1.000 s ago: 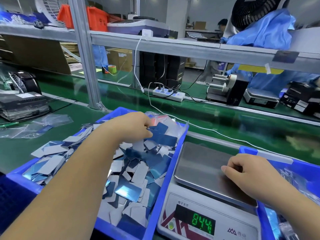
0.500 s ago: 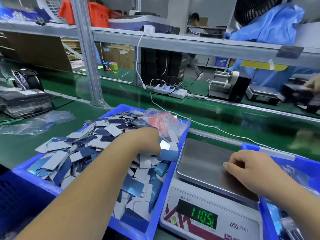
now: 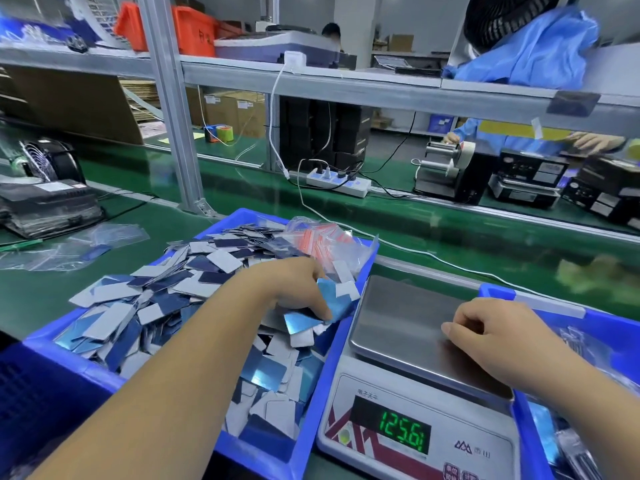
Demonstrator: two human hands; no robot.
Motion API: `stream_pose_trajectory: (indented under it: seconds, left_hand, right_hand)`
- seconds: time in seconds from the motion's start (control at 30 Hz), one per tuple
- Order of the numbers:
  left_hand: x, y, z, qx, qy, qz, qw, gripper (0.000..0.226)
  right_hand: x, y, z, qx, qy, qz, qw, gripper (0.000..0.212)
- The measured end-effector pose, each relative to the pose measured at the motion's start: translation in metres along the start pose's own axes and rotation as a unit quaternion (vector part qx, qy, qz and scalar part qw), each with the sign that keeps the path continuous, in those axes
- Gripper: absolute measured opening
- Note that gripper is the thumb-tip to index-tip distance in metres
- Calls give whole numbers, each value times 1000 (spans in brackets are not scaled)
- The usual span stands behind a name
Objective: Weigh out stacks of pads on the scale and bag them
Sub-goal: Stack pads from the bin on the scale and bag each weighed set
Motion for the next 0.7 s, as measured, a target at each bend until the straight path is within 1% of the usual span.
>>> stream_pose_trajectory:
  seconds: [0.07, 0.13, 0.3, 0.47, 0.53, 0.6, 0.63, 0.7]
  left_hand:
    - [0, 2, -2, -4, 2, -19, 1000, 53]
    - [-1, 1, -4, -24, -3, -20, 999, 48]
    - [3, -13, -5, -113, 0, -8, 994, 40]
    - [6, -37, -5, -213, 17, 89, 973, 41]
    - [4, -39, -5, -213, 26, 127, 968, 42]
    - [2, -35, -2, -177, 14, 127, 976, 42]
    - [1, -31, -1, -150, 2, 96, 984, 42]
    - [2, -23, -3, -113, -16, 19, 993, 34]
  right_hand:
    - [0, 0, 0, 1, 1, -3, 1000, 31]
    - [0, 0, 0, 0, 3, -5, 1000, 31]
    - [1, -2, 2, 3, 4, -13, 1000, 32]
    - [1, -2, 0, 6, 6, -27, 1000, 31]
    - [0, -2, 0, 7, 9, -35, 999, 31]
    - [-1, -2, 0, 10, 10, -35, 999, 31]
    - [-2, -2, 1, 11, 10, -36, 999, 31]
    - [-2, -2, 1, 11, 11, -36, 999, 31]
Point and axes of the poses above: each hand's wrist, its own z-axis away from the middle knuckle, its own y-axis out of the palm, x = y × z, the point moved 1 cm from there along -z, towards the middle knuckle, and after that the axes turned 6 degrees about x, right-handed, at the moved point
